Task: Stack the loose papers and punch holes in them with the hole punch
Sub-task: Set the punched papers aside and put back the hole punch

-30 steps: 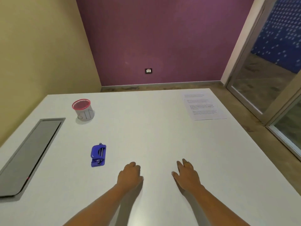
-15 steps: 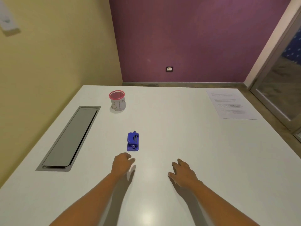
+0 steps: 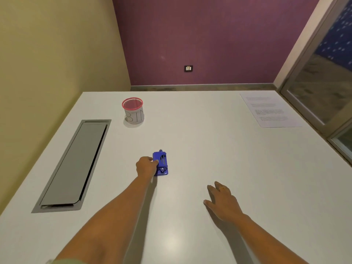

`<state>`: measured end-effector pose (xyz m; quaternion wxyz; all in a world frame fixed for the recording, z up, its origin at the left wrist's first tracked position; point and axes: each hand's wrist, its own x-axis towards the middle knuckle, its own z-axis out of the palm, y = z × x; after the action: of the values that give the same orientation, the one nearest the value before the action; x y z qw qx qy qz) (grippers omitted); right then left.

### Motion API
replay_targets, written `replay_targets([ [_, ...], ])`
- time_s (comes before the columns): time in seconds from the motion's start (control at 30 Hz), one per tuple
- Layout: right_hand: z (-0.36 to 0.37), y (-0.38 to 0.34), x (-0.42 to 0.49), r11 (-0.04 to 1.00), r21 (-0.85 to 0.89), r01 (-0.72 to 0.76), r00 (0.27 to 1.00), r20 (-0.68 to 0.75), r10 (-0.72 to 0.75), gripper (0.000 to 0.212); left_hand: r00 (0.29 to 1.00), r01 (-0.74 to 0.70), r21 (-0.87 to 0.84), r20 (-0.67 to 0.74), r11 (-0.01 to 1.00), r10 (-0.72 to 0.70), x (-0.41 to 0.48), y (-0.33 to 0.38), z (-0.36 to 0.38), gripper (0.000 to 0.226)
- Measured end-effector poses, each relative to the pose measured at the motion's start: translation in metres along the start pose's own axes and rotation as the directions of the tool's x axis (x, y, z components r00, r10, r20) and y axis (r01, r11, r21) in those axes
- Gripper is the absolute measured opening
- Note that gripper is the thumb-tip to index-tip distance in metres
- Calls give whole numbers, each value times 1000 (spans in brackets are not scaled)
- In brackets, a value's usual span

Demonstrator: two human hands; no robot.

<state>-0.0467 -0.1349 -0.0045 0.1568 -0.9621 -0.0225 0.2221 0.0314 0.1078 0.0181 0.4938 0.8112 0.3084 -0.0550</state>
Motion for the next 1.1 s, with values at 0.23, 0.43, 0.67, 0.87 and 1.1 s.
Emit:
replay_targets([
  [0.23, 2, -2, 1, 1000, 2, -20, 999, -33, 20, 57, 998, 57, -134, 35, 989, -53, 18, 7, 6, 28],
  [0.43, 1, -4, 2, 999, -3, -44, 998, -46, 43, 55, 992, 111, -267, 86, 957, -91, 20, -2, 1, 20],
  [0.67, 1, -7, 2, 998, 8, -60, 996, -64, 60, 54, 987, 146, -278, 109, 949, -120, 19, -6, -5, 12],
  [0.87, 0, -10, 1, 996, 10, -86, 995, -55, 86, 53, 987, 152, -266, 93, 952, -132, 20, -14, -8, 25],
  [1.1, -4, -18, 7, 993, 22, -118, 990, -77, 120, 44, 982, 188, -414, 105, 891, -158, 19, -31, -33, 35],
])
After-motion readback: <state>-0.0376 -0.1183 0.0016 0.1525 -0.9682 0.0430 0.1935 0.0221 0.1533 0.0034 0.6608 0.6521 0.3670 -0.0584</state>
